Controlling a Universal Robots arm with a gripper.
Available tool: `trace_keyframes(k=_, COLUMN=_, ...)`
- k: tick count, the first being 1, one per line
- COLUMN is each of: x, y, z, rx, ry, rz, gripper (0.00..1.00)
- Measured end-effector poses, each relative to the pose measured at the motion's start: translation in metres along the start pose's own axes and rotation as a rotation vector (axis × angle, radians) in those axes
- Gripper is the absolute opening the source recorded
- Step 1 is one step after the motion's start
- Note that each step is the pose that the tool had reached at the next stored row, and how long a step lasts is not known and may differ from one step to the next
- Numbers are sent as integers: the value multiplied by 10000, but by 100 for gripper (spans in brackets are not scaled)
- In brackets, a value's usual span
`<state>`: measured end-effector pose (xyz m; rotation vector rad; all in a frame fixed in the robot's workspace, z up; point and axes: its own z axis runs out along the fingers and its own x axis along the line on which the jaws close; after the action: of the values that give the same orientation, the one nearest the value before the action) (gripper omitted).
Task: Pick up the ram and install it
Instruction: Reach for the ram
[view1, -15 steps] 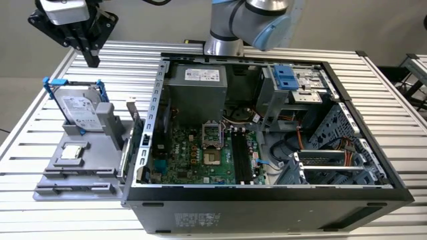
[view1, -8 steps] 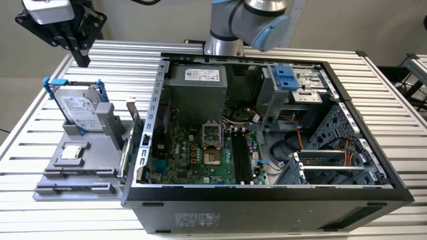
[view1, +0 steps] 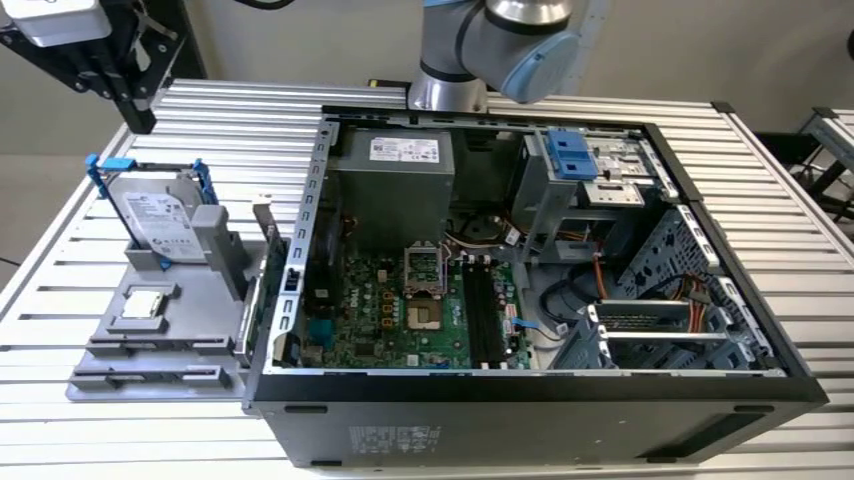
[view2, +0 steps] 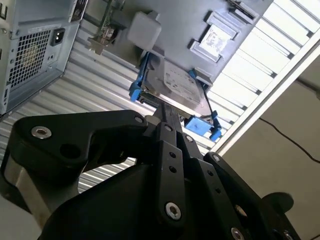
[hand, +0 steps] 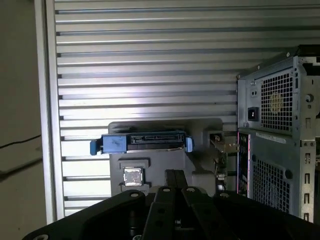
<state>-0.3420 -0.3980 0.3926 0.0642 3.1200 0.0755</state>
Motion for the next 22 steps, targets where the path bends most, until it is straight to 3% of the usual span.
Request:
trace_keyframes(k=18, x=294, y=7, z=-5, rx=-10, ry=27, rz=-543, gripper=0)
trace_keyframes(k=22, x=327, y=8, z=-6, rx=-12, ry=30, rz=-618, gripper=0)
